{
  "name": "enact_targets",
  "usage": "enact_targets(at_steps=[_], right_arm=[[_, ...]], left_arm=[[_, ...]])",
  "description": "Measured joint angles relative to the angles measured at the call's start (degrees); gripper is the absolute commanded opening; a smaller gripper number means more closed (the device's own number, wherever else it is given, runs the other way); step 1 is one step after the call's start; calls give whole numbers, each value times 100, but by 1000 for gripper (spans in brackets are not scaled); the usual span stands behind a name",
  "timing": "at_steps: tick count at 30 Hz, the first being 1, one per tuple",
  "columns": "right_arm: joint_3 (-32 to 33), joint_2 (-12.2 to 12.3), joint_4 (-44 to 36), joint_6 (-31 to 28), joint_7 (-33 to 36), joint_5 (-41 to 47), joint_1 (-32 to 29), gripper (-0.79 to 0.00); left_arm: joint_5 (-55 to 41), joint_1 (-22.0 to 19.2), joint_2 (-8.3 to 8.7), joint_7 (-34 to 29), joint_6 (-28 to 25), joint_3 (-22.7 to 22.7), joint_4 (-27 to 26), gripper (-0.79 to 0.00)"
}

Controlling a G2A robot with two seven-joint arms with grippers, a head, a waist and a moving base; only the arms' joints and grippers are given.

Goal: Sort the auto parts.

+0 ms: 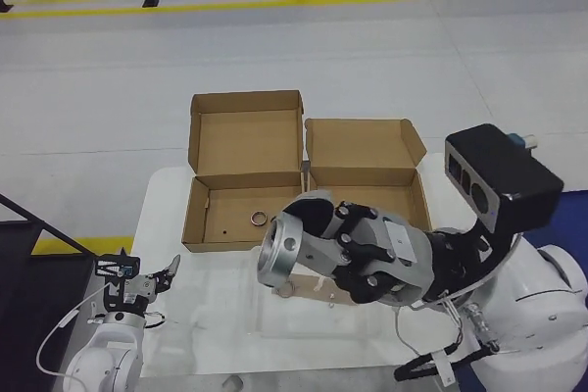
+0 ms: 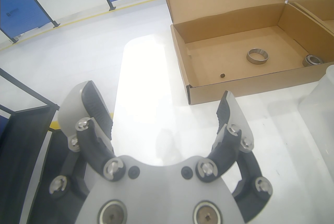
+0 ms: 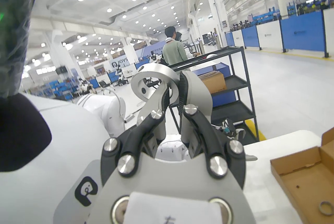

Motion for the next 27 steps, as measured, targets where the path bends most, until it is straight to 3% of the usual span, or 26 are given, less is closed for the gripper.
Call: enact_targets(at_steps=[4, 15, 19, 22, 25, 27], right_arm=[[67, 12, 0, -937, -358, -506, -83, -785], [46, 18, 0, -1081, -353, -694, -75, -785], [-111, 9, 0, -2413, -856, -1225, 72, -785], [-73, 17, 0, -3034, -1127, -1303, 69, -785], [85, 47, 0, -3039, -1112, -1335, 61, -785], [278, 79, 0, -2646, -830, -1699, 0, -785]], left_arm=[[0, 0, 0, 0, 0, 0, 0, 0], [0, 0, 0, 0, 0, 0, 0, 0], [0, 0, 0, 0, 0, 0, 0, 0], [0, 0, 0, 0, 0, 0, 0, 0], [0, 0, 0, 0, 0, 0, 0, 0], [0, 0, 0, 0, 0, 0, 0, 0]])
